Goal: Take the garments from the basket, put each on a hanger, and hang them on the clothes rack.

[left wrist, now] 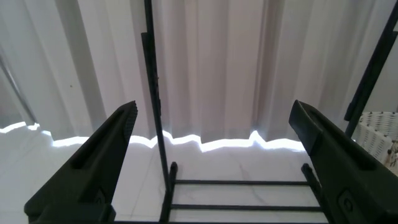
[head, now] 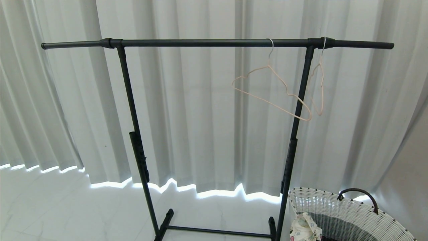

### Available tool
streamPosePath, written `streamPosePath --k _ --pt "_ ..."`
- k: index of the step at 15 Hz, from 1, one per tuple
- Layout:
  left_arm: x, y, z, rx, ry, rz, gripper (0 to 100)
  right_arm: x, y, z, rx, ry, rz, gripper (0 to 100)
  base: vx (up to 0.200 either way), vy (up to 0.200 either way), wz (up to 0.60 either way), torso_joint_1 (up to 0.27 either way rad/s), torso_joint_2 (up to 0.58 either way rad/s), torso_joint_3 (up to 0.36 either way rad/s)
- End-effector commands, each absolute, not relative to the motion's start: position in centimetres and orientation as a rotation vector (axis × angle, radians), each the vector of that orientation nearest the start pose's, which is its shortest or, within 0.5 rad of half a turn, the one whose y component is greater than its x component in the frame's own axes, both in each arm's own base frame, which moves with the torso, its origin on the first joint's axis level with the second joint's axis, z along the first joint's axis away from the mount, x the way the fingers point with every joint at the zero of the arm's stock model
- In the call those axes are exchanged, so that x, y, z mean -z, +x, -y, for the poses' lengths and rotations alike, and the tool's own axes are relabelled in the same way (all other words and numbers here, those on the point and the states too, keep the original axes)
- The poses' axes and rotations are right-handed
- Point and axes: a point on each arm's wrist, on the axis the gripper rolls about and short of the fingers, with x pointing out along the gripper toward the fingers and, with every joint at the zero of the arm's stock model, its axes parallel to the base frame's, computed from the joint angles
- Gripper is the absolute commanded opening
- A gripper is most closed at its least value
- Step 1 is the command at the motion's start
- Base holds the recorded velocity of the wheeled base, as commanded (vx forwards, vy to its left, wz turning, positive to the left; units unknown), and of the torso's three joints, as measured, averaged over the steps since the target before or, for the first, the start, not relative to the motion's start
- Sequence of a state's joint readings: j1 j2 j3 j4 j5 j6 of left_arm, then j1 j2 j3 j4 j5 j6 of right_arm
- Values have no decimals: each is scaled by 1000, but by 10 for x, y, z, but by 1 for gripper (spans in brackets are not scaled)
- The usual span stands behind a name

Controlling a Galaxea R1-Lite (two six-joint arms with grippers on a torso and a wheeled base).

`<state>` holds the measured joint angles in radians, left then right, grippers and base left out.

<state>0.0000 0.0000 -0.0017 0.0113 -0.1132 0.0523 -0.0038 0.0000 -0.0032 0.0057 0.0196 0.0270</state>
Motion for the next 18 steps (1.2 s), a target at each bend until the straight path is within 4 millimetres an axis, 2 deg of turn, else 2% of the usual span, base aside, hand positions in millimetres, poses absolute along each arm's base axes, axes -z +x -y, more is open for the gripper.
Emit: streamPosePath --k 1,5,13,16,18 --pt "-75 -23 3 114 52 -6 100 -76 -23 -1 -17 26 -3 100 0 0 0 -129 388 251" --pt "-75 -23 3 114 52 -6 100 -76 -23 -1 -17 25 -3 100 0 0 0 -107 343 239" --pt "-75 -23 3 114 44 -7 100 -77 -20 0 -36 -17 -43 100 0 0 0 -8 28 20" --pt "-75 -23 3 114 50 -5 100 -78 -17 0 -80 -41 -83 100 -200 0 0 4 9 1" --pt "-75 -23 3 114 48 -8 100 -86 -17 0 -99 -45 -30 100 -100 0 0 4 1 1"
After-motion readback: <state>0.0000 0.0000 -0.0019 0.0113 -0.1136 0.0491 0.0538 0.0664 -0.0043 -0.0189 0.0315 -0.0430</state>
